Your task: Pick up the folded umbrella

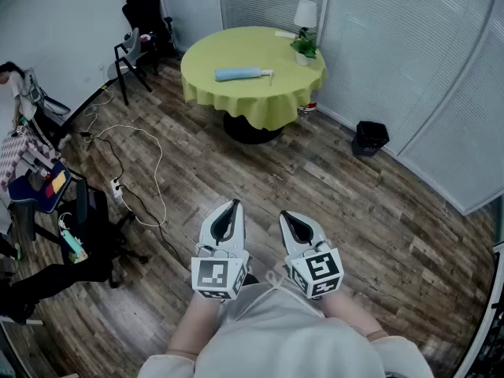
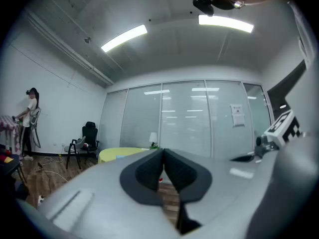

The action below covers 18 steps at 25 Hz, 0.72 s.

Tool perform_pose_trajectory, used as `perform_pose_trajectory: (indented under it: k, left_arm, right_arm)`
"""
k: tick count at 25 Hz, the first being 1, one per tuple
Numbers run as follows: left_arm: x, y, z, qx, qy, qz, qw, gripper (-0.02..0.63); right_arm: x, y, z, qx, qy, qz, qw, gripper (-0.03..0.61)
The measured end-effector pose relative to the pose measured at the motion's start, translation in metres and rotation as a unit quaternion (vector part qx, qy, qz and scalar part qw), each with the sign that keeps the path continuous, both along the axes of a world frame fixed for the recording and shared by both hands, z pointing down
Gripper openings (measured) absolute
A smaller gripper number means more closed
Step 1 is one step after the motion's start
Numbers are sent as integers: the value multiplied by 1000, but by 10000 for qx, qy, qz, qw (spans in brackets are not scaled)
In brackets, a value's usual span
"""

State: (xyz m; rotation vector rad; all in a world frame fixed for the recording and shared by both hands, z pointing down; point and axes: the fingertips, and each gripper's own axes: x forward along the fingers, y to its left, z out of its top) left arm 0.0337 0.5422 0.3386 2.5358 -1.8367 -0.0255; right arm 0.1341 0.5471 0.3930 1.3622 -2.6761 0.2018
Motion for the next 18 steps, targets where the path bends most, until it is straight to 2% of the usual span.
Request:
perform_pose_trajectory:
  k: [10,18]
  left_arm:
    - [15,-4,4,-29,-6,31,10000,6]
    - [25,-10,26,-256,-40,33,9997,6]
  right_arm:
    - [17,-3,4,-25,-6,61,10000,-2]
    - [27,-10,27,-374,33,18,9993,-2]
